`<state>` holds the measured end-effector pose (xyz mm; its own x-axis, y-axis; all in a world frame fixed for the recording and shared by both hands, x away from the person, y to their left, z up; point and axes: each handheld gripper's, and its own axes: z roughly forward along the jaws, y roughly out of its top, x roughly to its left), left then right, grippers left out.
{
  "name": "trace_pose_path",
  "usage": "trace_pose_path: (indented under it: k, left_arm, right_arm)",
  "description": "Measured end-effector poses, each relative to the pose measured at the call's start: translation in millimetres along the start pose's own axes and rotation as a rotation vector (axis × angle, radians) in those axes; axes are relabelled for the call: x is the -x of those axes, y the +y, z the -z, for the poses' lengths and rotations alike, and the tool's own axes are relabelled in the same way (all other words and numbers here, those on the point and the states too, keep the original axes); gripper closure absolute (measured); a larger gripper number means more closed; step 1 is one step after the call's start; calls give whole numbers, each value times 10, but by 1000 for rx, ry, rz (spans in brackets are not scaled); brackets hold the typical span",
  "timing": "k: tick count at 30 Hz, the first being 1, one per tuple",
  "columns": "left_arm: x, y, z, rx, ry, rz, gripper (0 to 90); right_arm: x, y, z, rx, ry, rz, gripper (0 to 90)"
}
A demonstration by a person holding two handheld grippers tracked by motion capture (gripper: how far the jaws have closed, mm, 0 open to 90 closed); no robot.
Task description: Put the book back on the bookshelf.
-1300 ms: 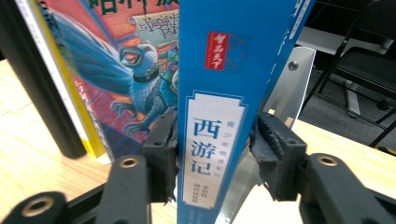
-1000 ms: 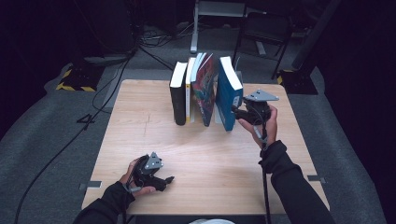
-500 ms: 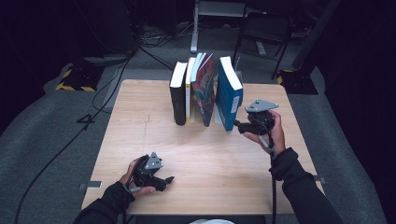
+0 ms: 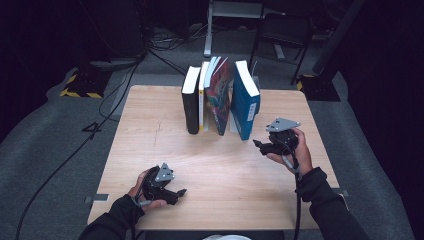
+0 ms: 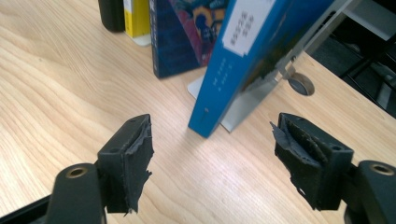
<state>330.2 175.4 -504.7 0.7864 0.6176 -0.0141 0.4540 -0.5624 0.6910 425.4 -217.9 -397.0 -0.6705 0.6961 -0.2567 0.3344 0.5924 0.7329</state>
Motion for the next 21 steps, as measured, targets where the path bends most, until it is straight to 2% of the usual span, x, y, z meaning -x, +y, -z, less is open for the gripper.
trace_pose_path:
  k: [7, 9, 12, 21]
  left_arm:
    - [0, 0, 0, 0, 0, 0, 153]
    - [1, 0, 0, 1, 0, 0, 153]
    - [1, 0, 0, 0, 0, 0, 153]
    - [0, 0, 0, 0, 1, 0, 153]
  right_arm:
    - [-24, -156, -5, -41, 0, 17, 283]
    - [-41, -193, -4, -57, -17, 24, 278]
    - [-54, -247, 4, -76, -17, 34, 278]
    - [-63, -502, 64, -102, -15, 17, 274]
